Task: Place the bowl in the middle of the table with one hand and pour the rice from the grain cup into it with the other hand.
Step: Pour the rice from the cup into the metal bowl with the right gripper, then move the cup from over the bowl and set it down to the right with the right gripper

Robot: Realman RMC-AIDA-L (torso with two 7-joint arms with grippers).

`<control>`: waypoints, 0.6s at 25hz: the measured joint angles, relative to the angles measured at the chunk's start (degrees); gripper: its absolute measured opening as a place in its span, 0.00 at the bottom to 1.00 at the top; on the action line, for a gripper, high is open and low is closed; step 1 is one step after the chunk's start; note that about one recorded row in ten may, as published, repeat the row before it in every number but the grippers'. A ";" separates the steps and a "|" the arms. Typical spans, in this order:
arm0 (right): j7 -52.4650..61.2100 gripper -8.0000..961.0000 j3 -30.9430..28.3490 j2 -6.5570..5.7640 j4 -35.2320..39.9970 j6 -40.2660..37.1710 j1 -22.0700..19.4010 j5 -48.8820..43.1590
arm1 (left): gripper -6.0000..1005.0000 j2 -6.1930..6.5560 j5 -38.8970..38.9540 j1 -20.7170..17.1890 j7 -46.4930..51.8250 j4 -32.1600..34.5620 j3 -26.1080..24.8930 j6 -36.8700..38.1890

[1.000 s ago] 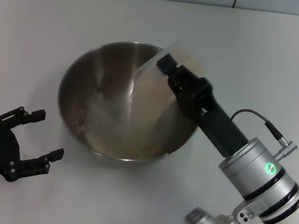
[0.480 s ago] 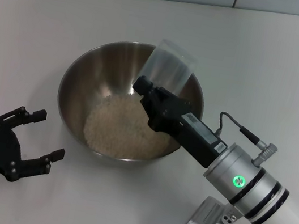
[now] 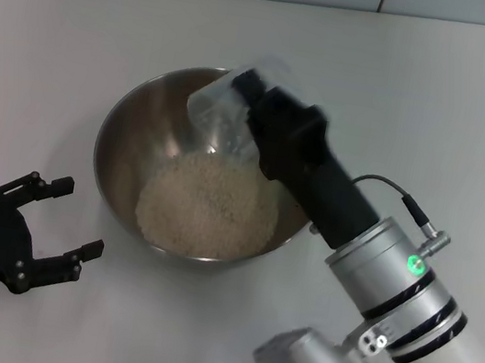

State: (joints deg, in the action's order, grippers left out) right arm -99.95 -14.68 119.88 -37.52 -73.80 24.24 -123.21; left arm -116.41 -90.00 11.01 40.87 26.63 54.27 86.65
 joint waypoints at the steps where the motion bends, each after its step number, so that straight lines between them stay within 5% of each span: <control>1: 5.93 0.11 -0.52 0.00 -1.24 -0.08 -0.61 1.71 | 0.86 -0.01 0.00 -0.05 -0.01 0.00 -0.04 0.00; 7: 45.79 0.12 -3.63 -0.56 -3.44 -1.33 -2.78 8.64 | 0.86 -0.04 0.00 -0.26 -0.09 0.00 -0.18 0.14; 15: 87.86 0.13 -9.51 -0.73 9.07 -5.80 -3.74 8.46 | 0.86 0.00 0.00 -0.29 -0.09 0.00 -0.23 0.49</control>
State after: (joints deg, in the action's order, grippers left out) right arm -12.09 -24.18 119.15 -28.45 -79.60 20.50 -114.75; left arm -116.41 -89.99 10.72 40.78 26.63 54.04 87.14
